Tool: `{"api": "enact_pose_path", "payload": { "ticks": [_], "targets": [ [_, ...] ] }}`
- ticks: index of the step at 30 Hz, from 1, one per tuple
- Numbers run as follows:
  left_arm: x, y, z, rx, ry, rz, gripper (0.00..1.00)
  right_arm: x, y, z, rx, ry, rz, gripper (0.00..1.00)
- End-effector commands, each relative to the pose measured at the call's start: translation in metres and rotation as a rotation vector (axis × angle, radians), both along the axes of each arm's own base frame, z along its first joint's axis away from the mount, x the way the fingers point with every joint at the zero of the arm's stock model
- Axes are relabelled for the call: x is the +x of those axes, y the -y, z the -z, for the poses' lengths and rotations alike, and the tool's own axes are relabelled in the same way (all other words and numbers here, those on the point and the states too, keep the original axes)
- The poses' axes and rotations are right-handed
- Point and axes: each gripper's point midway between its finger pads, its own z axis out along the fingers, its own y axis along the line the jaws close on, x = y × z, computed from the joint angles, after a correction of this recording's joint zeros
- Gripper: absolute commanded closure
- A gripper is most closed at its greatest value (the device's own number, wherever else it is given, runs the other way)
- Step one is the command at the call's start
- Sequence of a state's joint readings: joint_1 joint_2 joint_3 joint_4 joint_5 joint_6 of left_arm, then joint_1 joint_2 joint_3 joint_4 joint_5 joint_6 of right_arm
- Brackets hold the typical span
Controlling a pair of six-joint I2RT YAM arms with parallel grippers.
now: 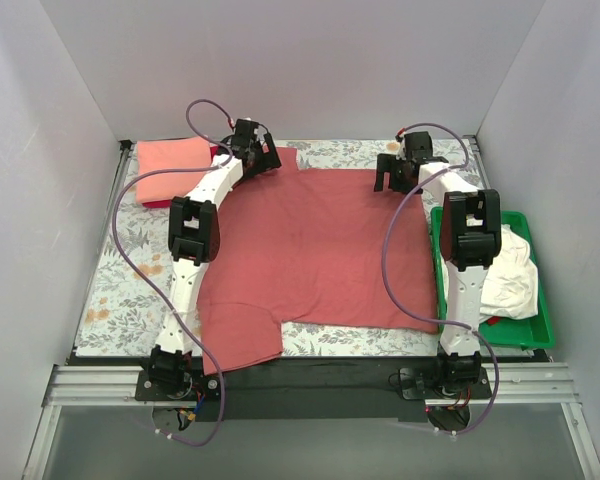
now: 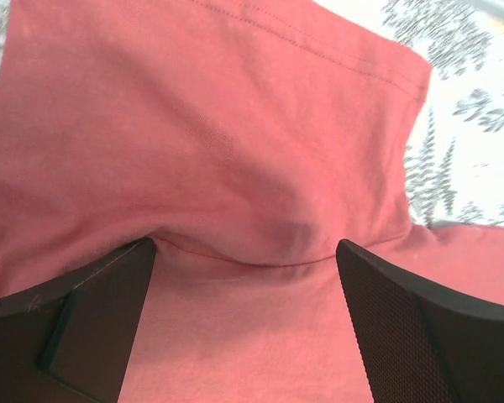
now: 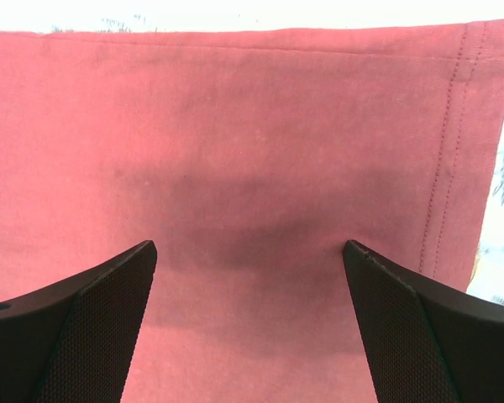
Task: Fold and stack the t-shirts
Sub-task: Flatten the tshirt out
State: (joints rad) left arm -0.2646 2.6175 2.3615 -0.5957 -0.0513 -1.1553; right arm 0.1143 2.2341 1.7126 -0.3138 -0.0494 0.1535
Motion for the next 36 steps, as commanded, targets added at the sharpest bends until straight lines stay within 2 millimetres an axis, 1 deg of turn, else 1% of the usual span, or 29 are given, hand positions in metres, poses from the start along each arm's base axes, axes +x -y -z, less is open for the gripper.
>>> {"api": "enact_pose_path", "payload": {
  "ticks": [1,2,3,5,6,8,10,12,13,15,16,18,19,20,21,22,24,25,26,27,28,29,30,31,32,33,34,35,36],
  "targets": [
    [-0.004,0.005,0.044,-0.101,-0.085,0.041,0.11,-0.008,0.012,0.038,-0.006,-0.122,0.006,0.02],
    [-0.001,0.004,0.046,-0.115,-0.083,0.036,0.11,0.002,0.012,0.032,-0.002,-0.097,0.001,0.02],
    [0.002,0.004,0.051,-0.132,-0.085,0.024,0.11,0.004,0.013,0.033,0.003,-0.101,-0.006,0.02],
    [0.01,-0.003,0.048,-0.145,-0.064,0.006,0.1,0.01,0.014,0.038,0.004,-0.102,-0.011,0.02],
    [0.014,-0.006,0.045,-0.157,-0.051,-0.006,0.1,0.018,0.013,0.032,0.005,-0.081,-0.017,0.02],
    [0.022,-0.006,0.036,-0.199,-0.019,0.003,0.09,0.02,0.012,0.033,0.002,-0.08,-0.026,0.02],
    [0.029,-0.004,0.021,-0.224,0.017,0.017,0.09,0.025,0.011,0.026,0.004,-0.059,-0.032,0.02],
    [0.027,-0.001,0.01,-0.238,0.021,0.031,0.1,0.031,0.011,0.01,0.004,-0.026,-0.036,0.02],
    [0.026,0.002,-0.014,-0.25,0.05,0.046,0.09,0.033,0.011,-0.005,0.002,0.003,-0.035,0.02],
    [0.026,0.003,-0.039,-0.237,0.092,0.048,0.09,0.036,0.011,-0.025,0.011,0.037,-0.02,0.02],
    [0.024,0.006,-0.068,-0.23,0.134,0.056,0.09,0.039,0.01,-0.049,0.022,0.078,-0.02,0.02],
    [0.022,0.006,-0.104,-0.221,0.186,0.054,0.09,0.037,0.007,-0.072,0.04,0.113,-0.028,0.02],
    [0.018,0.008,-0.116,-0.22,0.195,0.058,0.09,0.034,0.008,-0.096,0.043,0.148,-0.026,0.02],
    [0.012,0.008,-0.154,-0.231,0.245,0.064,0.08,0.029,0.007,-0.106,0.044,0.158,-0.029,0.02],
    [0.007,0.008,-0.166,-0.226,0.258,0.056,0.08,0.024,0.008,-0.114,0.043,0.165,-0.024,0.02],
    [-0.001,0.007,-0.182,-0.224,0.265,0.049,0.08,0.018,0.009,-0.123,0.044,0.177,-0.02,0.02],
    [-0.025,0.01,-0.213,-0.224,0.282,0.034,0.08,-0.008,0.008,-0.14,0.041,0.183,-0.022,0.02],
    [-0.037,0.01,-0.215,-0.221,0.264,0.027,0.08,-0.02,0.008,-0.141,0.039,0.176,-0.019,0.02],
    [-0.054,0.016,-0.198,-0.209,0.21,0.031,0.07,-0.042,0.009,-0.146,0.037,0.173,-0.017,0.02],
    [-0.074,0.015,-0.223,-0.226,0.231,0.021,0.07,-0.055,0.009,-0.144,0.033,0.164,-0.005,0.02],
    [-0.091,0.024,-0.222,-0.216,0.215,0.02,0.07,-0.07,0.009,-0.167,0.043,0.215,0.001,0.02],
    [-0.113,0.017,-0.192,-0.167,0.149,-0.022,0.07,-0.082,0.007,-0.168,0.045,0.226,-0.001,0.02],
    [-0.134,0.015,-0.213,-0.167,0.183,-0.036,0.07,-0.108,0.008,-0.136,0.05,0.155,0.014,0.02],
    [-0.15,0.013,-0.214,-0.155,0.188,-0.079,0.07,-0.12,0.008,-0.16,0.069,0.235,0.022,0.02],
    [-0.183,0.018,-0.173,-0.114,0.099,-0.07,0.07,-0.146,0.009,-0.13,0.079,0.173,0.036,0.02],
    [-0.201,0.018,-0.167,-0.109,0.082,-0.08,0.07,-0.156,0.009,-0.132,0.093,0.189,0.046,0.02],
    [-0.227,0.019,-0.18,-0.16,0.098,-0.102,0.07,-0.169,0.009,-0.144,0.112,0.239,0.048,0.02],
    [-0.244,0.016,-0.169,-0.158,0.077,-0.122,0.07,-0.179,0.009,-0.143,0.123,0.247,0.052,0.02],
    [-0.27,0.005,-0.138,-0.138,0.008,-0.148,0.07,-0.197,0.008,-0.123,0.136,0.21,0.062,0.02]
  ]
}}
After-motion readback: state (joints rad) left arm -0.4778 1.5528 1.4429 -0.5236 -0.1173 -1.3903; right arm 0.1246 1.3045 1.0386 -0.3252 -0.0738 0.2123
